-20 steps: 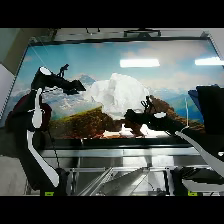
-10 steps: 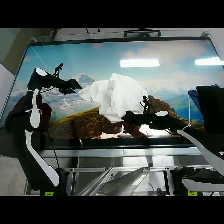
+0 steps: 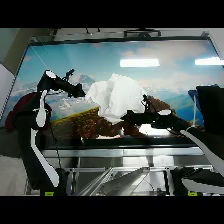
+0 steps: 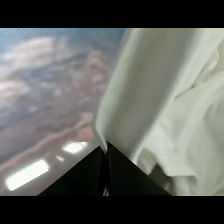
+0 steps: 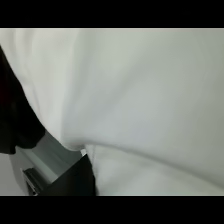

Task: Fold the shirts.

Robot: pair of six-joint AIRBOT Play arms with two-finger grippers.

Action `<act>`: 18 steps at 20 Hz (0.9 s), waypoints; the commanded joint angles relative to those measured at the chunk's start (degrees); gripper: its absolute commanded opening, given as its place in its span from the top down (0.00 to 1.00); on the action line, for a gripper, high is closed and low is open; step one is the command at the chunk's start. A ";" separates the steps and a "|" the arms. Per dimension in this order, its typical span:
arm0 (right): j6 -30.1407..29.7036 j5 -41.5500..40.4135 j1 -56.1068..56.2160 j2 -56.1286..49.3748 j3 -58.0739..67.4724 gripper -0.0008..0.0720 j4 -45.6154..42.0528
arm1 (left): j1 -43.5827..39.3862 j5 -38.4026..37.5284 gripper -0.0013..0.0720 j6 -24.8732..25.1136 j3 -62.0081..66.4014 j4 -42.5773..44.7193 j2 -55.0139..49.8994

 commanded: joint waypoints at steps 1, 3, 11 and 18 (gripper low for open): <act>0.74 9.97 -5.01 5.01 0.07 0.97 -2.89 | 0.87 -4.04 0.98 0.17 0.15 -7.93 4.42; 1.29 20.02 -11.23 10.73 0.07 0.97 -2.32 | 2.08 -5.18 0.98 0.63 0.13 -13.27 9.51; 6.05 40.50 -42.60 37.62 5.70 0.97 9.88 | 4.11 -7.02 0.98 4.31 0.13 -43.76 34.67; 9.27 48.24 -49.66 43.39 15.04 0.97 13.64 | 5.20 -6.91 0.98 7.85 0.07 -40.04 55.32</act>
